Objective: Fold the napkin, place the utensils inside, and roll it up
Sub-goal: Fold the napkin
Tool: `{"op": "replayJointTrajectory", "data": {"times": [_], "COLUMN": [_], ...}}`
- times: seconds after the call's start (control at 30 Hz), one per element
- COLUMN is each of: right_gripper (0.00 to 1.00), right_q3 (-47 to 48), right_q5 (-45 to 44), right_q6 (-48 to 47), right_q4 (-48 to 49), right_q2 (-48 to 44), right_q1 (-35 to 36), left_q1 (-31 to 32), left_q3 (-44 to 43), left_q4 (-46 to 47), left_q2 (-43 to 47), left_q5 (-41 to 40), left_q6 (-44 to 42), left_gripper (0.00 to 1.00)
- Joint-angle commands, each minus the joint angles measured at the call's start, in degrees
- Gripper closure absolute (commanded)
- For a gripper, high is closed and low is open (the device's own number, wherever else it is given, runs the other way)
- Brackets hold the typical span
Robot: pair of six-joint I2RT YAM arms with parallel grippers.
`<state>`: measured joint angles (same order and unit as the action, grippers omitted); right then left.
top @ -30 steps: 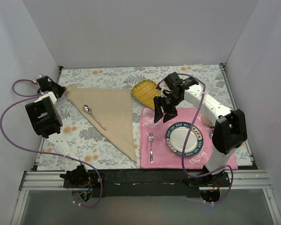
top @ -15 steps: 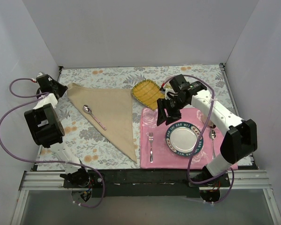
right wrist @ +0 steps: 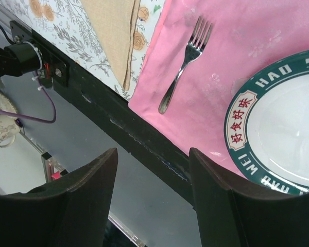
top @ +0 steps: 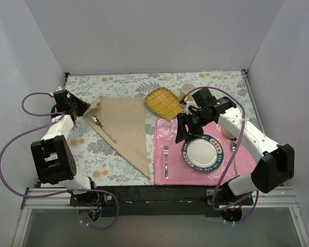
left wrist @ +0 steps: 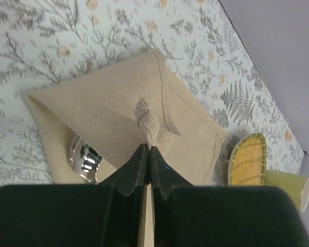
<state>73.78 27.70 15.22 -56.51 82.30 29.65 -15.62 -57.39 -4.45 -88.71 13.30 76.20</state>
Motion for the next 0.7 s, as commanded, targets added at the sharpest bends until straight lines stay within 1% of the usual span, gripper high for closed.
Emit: {"op": "replayJointTrajectory", "data": {"times": [0.0, 0.03, 0.13, 0.4, 0.67], "right_gripper": [0.34, 0.34, 0.34, 0.34, 0.34], "right_q3": [-2.8, -3.2, -4.3, -5.0, -6.3], "right_q5": [1.5, 1.7, 2.4, 2.6, 2.9], "right_q6": [0.1, 0.2, 0.3, -0.1, 0.2], "right_q4": [1.2, 1.4, 1.4, 1.3, 1.8], "right_q2": [-3.9, -4.8, -6.0, -7.4, -8.9], "right_q1": [0.1, 0.1, 0.1, 0.1, 0.1], "left_q1": [2.5, 2.9, 4.1, 7.4, 9.0], "left_q3": [4.4, 6.2, 8.0, 11.6, 14.0], "left_q4": [-2.8, -2.2, -2.1, -3.0, -4.3], "left_q2": [7.1, 7.9, 9.3, 11.6, 13.3], "left_q5": [0.1, 0.1, 0.2, 0.7, 0.8], "left_q6": [3.6, 4.0, 5.2, 6.9, 6.9], "left_gripper": [1.00, 1.00, 1.00, 1.00, 1.00]}}
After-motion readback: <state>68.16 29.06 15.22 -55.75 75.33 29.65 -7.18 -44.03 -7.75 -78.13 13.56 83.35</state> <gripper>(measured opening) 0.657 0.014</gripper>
